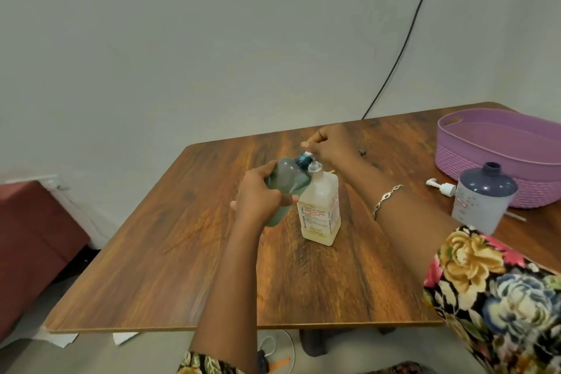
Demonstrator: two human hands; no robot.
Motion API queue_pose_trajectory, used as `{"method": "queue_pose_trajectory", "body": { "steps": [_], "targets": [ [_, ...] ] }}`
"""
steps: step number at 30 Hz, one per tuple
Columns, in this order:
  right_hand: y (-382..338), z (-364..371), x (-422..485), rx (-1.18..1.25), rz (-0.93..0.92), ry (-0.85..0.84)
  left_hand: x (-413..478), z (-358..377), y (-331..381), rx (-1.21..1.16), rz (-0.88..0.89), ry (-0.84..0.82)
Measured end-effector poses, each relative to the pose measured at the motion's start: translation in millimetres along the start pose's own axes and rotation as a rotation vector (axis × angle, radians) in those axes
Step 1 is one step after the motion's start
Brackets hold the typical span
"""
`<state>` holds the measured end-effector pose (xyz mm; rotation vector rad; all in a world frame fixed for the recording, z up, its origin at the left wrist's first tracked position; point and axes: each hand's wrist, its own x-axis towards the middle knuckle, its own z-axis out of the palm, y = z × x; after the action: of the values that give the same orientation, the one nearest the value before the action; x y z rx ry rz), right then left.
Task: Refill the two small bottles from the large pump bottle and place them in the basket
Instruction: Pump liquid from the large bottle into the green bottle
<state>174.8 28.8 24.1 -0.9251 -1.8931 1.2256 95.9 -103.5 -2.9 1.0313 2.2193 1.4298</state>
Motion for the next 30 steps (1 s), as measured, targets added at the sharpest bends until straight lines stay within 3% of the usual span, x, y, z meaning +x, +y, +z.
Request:
{"method": "queue_pose_trajectory", "body": {
  "steps": [12, 17, 30],
  "targets": [
    [-18.0, -7.0, 0.1, 0.009, 0.077, -0.093, 1.0, -4.8, 2.4, -0.004, 0.022, -0.006],
    [-4.7, 1.4, 0.7, -0.109, 0.072, -0.080, -1.9, 2.3, -8.2, 0.017, 0.001, -0.020],
    [-3.6, -2.2, 1.4, 0.005, 0.067, -0.108, -0.4, 0.9, -6.1, 0.028, 0.003, -0.014]
  ]
}}
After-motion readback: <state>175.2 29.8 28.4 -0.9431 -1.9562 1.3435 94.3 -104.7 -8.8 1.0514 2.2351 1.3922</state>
